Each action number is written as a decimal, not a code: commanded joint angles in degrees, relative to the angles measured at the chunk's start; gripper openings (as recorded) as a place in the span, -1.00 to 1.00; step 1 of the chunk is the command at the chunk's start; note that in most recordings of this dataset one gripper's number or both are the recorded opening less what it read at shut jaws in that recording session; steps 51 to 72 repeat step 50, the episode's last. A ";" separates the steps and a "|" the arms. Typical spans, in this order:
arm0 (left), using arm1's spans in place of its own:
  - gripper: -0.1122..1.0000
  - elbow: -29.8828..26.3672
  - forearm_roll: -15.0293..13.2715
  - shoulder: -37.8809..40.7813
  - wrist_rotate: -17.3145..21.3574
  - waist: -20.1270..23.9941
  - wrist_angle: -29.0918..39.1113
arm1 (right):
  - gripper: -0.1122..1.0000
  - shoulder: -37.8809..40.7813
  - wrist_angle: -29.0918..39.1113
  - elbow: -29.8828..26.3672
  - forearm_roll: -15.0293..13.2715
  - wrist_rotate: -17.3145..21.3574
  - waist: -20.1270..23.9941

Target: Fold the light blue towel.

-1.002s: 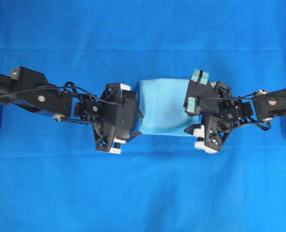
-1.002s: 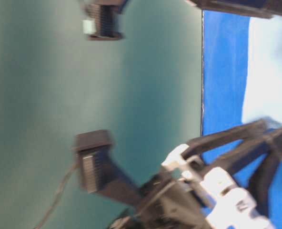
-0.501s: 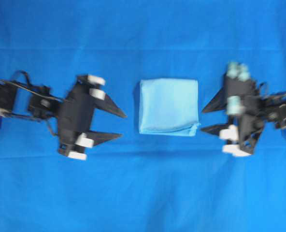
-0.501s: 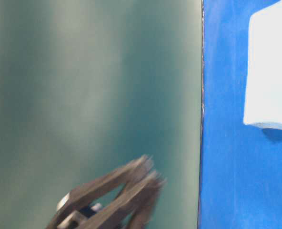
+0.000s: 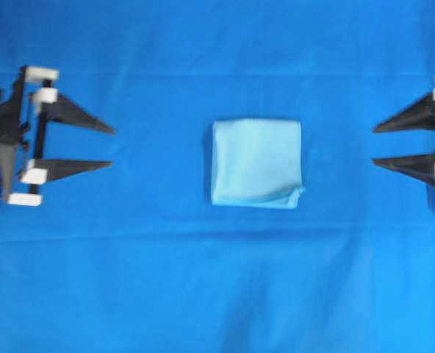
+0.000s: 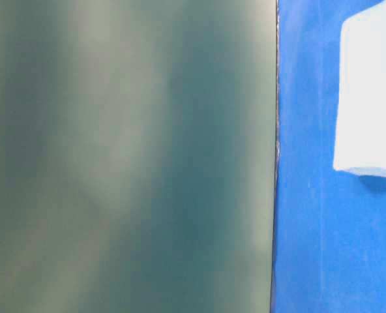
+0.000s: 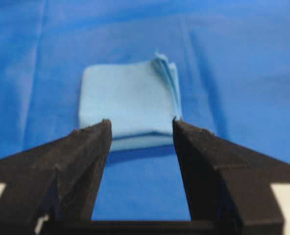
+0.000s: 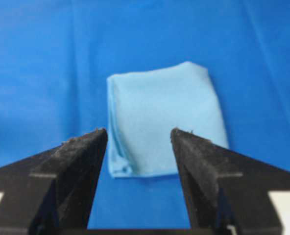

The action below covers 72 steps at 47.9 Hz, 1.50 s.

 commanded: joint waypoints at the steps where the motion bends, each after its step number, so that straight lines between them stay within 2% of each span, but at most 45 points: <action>1: 0.12 2.20 0.09 -4.48 -0.62 0.44 -0.53 | 0.27 -3.60 -0.44 1.67 -0.70 0.09 -0.62; 15: 0.11 13.10 -0.18 -16.61 -2.46 0.44 -0.97 | 0.27 -10.20 -5.36 11.43 -0.53 0.44 -5.71; 24: 0.11 16.96 -0.09 -21.45 -5.45 0.44 -2.02 | 0.27 -9.32 -8.00 12.92 -0.09 0.44 -8.09; 72: 0.11 17.49 -0.18 -21.62 -5.80 0.44 -2.55 | 0.24 -8.88 -8.17 13.01 0.00 0.53 -8.09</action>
